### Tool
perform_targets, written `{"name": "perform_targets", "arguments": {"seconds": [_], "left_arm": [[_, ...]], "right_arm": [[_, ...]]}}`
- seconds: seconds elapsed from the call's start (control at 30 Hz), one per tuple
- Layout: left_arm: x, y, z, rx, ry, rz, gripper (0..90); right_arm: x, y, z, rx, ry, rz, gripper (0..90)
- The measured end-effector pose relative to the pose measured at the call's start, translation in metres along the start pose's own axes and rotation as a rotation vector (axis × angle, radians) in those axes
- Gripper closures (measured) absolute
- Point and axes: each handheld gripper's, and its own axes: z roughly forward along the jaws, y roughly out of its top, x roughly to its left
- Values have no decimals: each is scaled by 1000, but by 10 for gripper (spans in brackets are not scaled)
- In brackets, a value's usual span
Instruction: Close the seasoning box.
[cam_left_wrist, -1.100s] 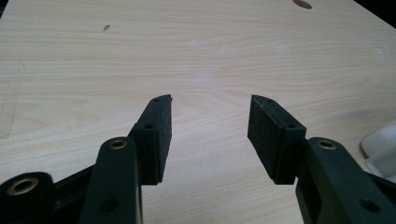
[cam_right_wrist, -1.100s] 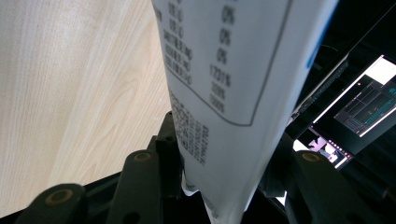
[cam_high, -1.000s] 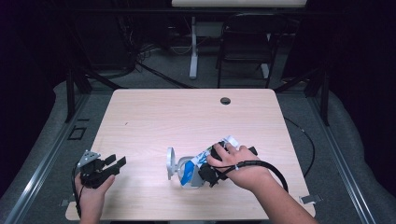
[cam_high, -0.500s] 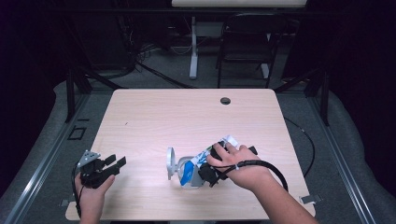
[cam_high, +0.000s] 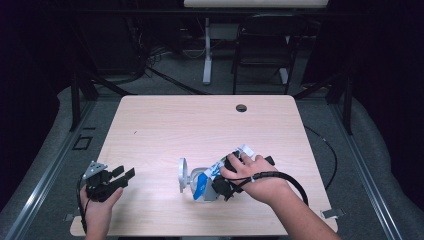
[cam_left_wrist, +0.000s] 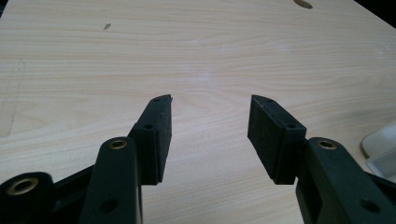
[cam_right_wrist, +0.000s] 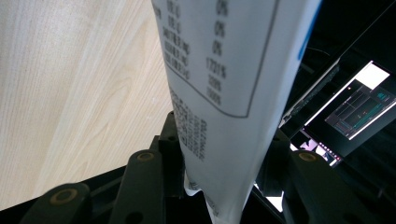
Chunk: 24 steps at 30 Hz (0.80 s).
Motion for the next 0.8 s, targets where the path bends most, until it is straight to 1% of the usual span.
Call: {"name": "perform_targets", "arguments": {"seconds": [0.03, 0.13, 0.23, 0.27, 0.3, 0.33, 0.8], "left_arm": [[0, 0, 0, 0, 0, 0, 501], [0, 0, 0, 0, 0, 0, 501], [0, 0, 0, -1, 0, 0, 501], [0, 0, 0, 0, 0, 0, 501], [0, 0, 0, 0, 0, -1, 501], [0, 0, 0, 0, 0, 0, 501], [0, 0, 0, -1, 0, -1, 501]], "right_arm": [[1, 0, 1, -13, 5, 10, 614], [1, 0, 1, -14, 2, 12, 615], [0, 0, -1, 2, 0, 2, 615], [1, 0, 0, -8, 5, 12, 616], [0, 0, 0, 2, 3, 3, 616], [1, 0, 0, -8, 6, 12, 616], [1, 0, 1, -4, 7, 18, 621]]}}
